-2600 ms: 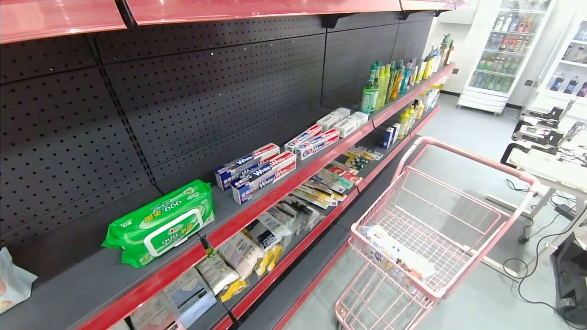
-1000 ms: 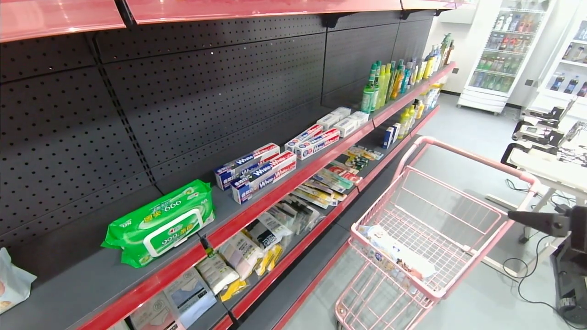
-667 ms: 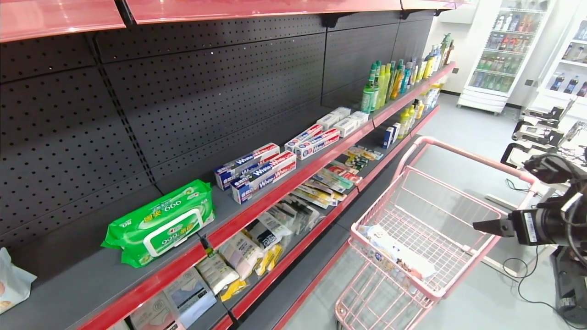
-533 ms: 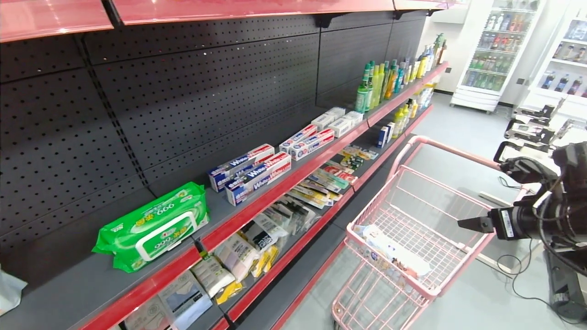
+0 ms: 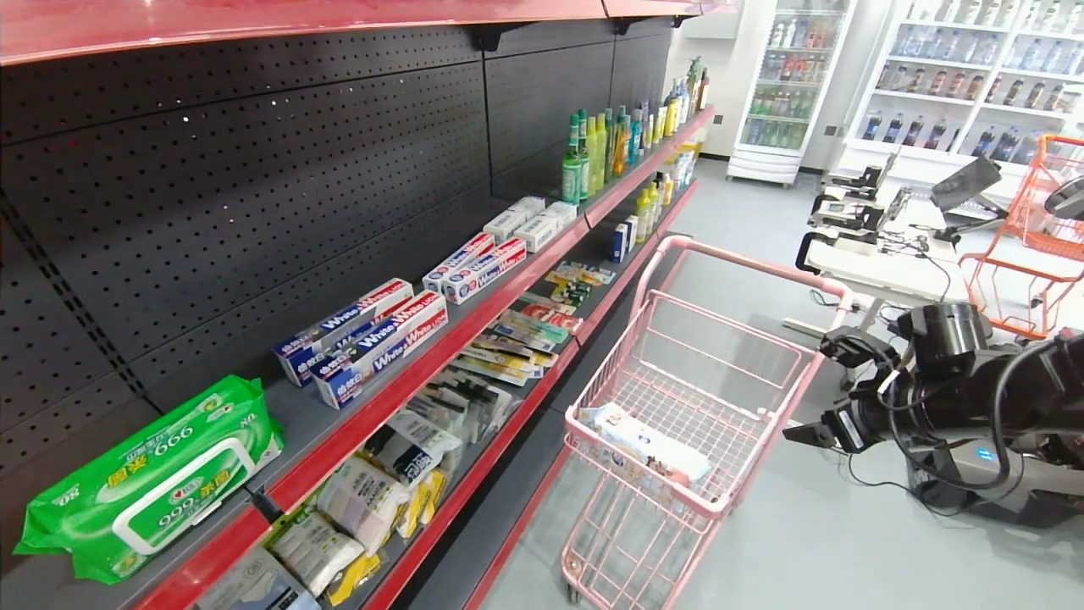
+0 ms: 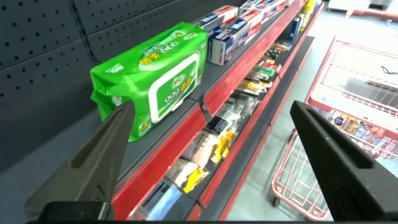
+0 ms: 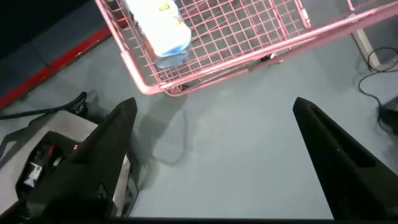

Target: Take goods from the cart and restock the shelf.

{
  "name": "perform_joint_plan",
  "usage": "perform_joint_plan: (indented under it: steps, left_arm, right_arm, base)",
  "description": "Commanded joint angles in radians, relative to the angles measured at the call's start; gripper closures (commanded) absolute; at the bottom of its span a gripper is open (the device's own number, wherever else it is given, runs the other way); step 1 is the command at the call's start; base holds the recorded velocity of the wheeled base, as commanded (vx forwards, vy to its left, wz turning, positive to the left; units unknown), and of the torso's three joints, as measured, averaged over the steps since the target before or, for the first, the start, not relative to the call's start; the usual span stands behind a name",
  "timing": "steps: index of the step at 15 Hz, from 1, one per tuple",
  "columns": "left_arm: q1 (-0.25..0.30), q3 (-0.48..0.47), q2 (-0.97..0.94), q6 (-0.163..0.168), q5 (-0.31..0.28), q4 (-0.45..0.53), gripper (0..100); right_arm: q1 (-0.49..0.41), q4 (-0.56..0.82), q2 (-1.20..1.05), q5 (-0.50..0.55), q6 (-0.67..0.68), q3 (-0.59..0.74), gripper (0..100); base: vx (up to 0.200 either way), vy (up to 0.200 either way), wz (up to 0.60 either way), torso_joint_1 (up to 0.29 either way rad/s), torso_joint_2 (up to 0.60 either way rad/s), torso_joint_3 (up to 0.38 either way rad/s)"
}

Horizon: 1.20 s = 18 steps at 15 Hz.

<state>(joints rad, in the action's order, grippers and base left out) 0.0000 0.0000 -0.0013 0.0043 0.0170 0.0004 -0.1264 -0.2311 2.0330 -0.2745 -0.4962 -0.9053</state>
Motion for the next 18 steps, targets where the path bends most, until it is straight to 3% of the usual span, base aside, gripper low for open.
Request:
perform_joint_plan:
  steps: [1, 4, 5, 8, 11, 18]
  left_arm:
    - [0.002, 0.0, 0.001, 0.0, 0.0, 0.0, 0]
    - [0.0, 0.0, 0.001, 0.0, 0.0, 0.0, 0]
    - [0.002, 0.0, 0.001, 0.0, 0.0, 0.0, 0]
    - [0.002, 0.0, 0.001, 0.0, 0.0, 0.0, 0]
    - [0.002, 0.0, 0.001, 0.0, 0.0, 0.0, 0]
    - [0.002, 0.0, 0.001, 0.0, 0.0, 0.0, 0]
  right_arm:
    - [0.04, 0.003, 0.147, -0.04, -0.028, -0.121, 0]
    - [0.099, 0.003, 0.187, -0.072, -0.038, -0.181, 0]
    - [0.152, 0.009, 0.243, -0.071, -0.071, -0.265, 0]
    - [0.169, 0.012, 0.362, -0.072, -0.16, -0.359, 0]
    - [0.232, 0.012, 0.421, -0.071, -0.119, -0.4, 0]
    - [0.248, 0.003, 0.533, -0.072, -0.094, -0.448, 0]
  base:
    - [0.0, 0.0, 0.0, 0.0, 0.0, 0.0]
    - [0.0, 0.0, 0.0, 0.0, 0.0, 0.0]
    - [0.0, 0.0, 0.0, 0.0, 0.0, 0.0]
    - [0.0, 0.0, 0.0, 0.0, 0.0, 0.0]
    - [0.0, 0.0, 0.0, 0.0, 0.0, 0.0]
    - [0.0, 0.0, 0.0, 0.0, 0.0, 0.0]
